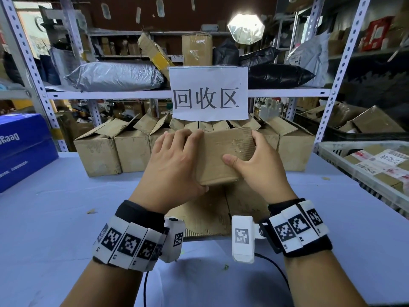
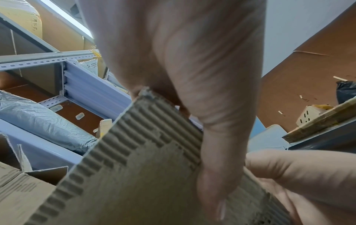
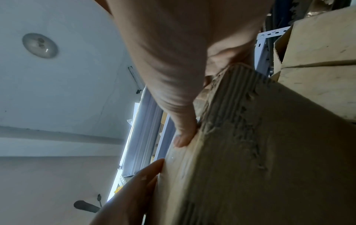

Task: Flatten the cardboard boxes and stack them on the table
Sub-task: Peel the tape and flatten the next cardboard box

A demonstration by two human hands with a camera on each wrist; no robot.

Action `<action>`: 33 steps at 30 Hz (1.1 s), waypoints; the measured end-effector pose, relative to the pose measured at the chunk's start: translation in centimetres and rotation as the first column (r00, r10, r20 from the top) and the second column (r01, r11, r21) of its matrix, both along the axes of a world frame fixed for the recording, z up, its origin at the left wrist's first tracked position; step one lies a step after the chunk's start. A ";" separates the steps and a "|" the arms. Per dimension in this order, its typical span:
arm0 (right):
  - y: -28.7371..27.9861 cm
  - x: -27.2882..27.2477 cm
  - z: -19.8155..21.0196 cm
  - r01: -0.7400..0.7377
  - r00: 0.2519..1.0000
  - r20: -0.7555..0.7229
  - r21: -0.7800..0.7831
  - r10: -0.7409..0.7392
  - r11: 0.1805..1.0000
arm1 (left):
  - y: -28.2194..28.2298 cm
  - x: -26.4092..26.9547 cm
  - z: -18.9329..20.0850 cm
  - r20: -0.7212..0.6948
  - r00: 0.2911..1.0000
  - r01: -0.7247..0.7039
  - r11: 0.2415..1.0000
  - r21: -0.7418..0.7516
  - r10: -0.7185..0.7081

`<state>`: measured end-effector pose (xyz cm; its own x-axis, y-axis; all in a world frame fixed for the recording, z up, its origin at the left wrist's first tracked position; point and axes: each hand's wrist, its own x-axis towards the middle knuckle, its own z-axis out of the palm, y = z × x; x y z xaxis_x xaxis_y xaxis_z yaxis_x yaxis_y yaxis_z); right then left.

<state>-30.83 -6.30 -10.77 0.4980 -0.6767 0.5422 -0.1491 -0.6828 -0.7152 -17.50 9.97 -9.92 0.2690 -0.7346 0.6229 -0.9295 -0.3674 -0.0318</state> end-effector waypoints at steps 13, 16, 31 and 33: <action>0.7 0.4 -0.6 -0.034 0.998 -0.044 -0.017 0.033 0.999 | -0.2 -0.2 -0.1 -0.027 1.000 -0.012 0.999 -0.038 0.011; 1.1 0.9 -0.9 0.016 1.000 0.003 -0.035 -0.016 0.999 | -0.1 -0.3 0.0 -0.014 1.000 -0.015 0.999 -0.037 0.014; 0.1 0.2 -0.4 -0.043 0.997 -0.073 -0.042 0.040 0.998 | -0.3 -0.2 -0.2 -0.039 0.999 -0.028 0.998 -0.056 0.026; 0.5 0.3 -0.7 -0.077 0.996 -0.043 -0.014 0.076 0.997 | -0.3 -0.2 -0.2 -0.037 0.999 -0.029 0.998 -0.054 0.027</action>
